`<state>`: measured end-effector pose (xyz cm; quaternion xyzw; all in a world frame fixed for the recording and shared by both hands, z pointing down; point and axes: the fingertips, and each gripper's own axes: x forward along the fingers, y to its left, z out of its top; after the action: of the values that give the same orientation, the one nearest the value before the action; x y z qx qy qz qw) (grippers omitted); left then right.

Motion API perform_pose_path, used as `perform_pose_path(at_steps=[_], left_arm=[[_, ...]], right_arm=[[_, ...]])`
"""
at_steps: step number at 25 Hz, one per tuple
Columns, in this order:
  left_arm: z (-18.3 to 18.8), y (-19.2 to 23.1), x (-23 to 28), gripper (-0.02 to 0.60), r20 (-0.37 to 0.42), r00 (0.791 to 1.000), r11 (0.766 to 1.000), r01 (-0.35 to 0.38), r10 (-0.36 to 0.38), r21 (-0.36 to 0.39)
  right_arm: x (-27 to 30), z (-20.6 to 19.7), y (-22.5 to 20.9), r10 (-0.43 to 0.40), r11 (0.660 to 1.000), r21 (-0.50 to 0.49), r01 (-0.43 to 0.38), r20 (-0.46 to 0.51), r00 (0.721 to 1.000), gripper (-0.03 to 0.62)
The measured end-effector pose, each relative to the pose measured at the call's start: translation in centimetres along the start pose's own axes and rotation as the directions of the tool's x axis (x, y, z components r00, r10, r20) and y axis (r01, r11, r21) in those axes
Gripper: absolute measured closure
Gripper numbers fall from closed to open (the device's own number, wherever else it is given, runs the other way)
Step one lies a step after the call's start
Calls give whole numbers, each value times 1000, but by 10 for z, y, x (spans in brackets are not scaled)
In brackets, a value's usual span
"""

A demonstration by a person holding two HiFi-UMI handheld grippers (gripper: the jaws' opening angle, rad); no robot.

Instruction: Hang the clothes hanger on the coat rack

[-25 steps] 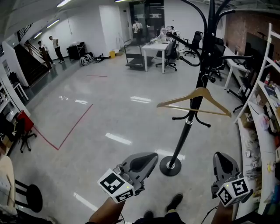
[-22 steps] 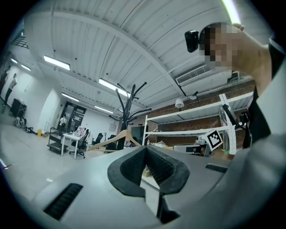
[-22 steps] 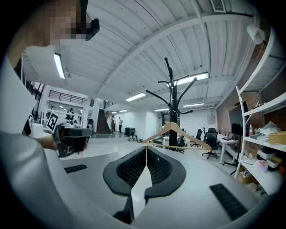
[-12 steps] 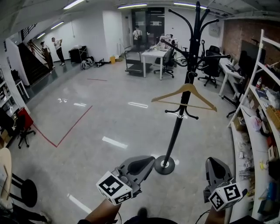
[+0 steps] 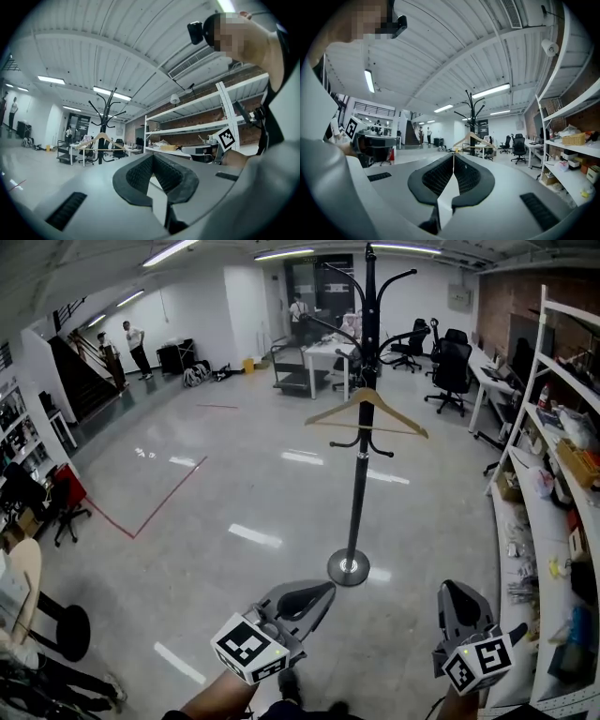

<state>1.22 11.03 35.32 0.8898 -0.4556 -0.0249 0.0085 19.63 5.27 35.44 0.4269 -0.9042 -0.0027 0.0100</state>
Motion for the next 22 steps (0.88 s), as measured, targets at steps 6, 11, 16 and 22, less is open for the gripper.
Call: perform_pose_path(at_steps=[6,11,16,22], left_arm=[[-2,-29,-39,581,-11,1000,999,-23,22,-40],[-6,-45,-84,581,-9,1000,998,-3,3,-64],[-21,-64,-162,581,-13,1000,997,25,-26,-72],[-34,-73,-241,581,-14,999,994,30,-32,-104]], right_arm=[[-39,-2,34,27,1000,1,-27,-1,1000,586],[-66,2,73,8,1000,-5,-8,5,1000,586],[-106,-11,135,-39,999,-4,39,-25,999,586],[-147,-27,210,-65,998,12,67,-74,995,586]])
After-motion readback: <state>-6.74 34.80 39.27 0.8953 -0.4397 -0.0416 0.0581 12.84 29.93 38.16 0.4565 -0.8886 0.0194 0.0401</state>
